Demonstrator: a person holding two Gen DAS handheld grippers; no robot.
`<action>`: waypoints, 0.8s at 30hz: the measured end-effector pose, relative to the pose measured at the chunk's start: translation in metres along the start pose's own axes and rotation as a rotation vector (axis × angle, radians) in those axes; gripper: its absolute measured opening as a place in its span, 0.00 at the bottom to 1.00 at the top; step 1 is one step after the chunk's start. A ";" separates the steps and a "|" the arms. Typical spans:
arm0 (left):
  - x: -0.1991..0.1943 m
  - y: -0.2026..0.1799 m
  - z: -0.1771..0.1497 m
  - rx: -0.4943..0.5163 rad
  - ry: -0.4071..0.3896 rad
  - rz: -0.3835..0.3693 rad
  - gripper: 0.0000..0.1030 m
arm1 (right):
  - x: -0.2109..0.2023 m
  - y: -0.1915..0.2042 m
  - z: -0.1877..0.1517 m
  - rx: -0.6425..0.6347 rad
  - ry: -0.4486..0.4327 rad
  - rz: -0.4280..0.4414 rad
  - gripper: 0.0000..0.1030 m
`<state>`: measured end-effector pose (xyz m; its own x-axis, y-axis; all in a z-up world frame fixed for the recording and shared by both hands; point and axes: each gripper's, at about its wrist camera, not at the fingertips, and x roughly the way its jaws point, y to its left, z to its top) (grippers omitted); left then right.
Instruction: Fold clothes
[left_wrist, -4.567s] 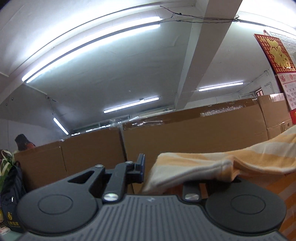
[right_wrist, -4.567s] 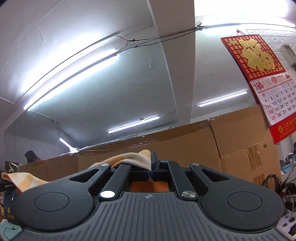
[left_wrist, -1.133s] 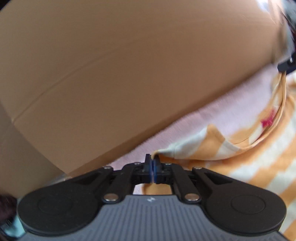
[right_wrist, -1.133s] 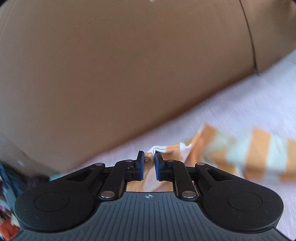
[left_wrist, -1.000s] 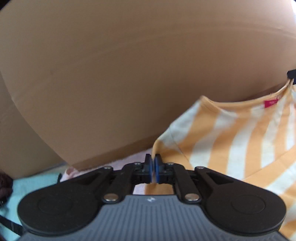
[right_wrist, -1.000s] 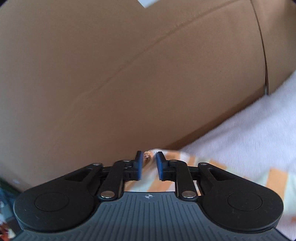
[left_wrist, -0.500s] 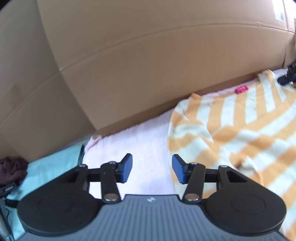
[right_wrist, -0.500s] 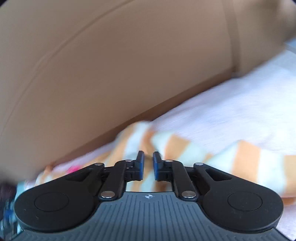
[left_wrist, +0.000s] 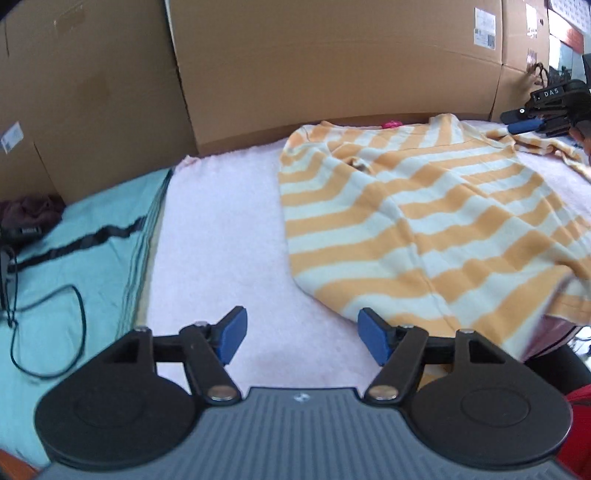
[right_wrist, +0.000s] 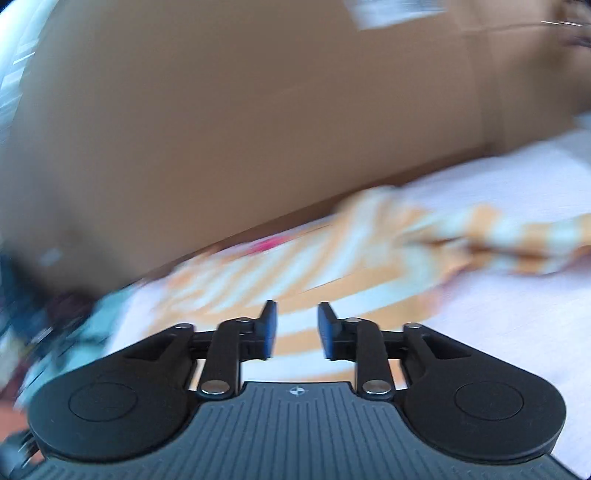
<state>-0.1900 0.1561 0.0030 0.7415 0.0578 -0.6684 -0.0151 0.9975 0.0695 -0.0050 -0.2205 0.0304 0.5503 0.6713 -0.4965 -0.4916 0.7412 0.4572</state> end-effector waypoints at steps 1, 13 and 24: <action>-0.006 -0.002 -0.006 -0.033 -0.005 -0.032 0.75 | -0.001 0.019 -0.006 -0.055 0.014 0.075 0.41; 0.010 0.004 0.007 -0.283 -0.056 -0.092 0.10 | 0.021 0.065 -0.074 -0.667 -0.139 -0.097 0.59; 0.012 0.071 0.057 -0.420 -0.161 0.124 0.03 | 0.000 0.011 -0.045 -0.354 -0.223 -0.153 0.61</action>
<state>-0.1437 0.2255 0.0422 0.8112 0.2031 -0.5483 -0.3553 0.9160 -0.1864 -0.0407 -0.2118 0.0019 0.7480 0.5641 -0.3497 -0.5722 0.8150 0.0909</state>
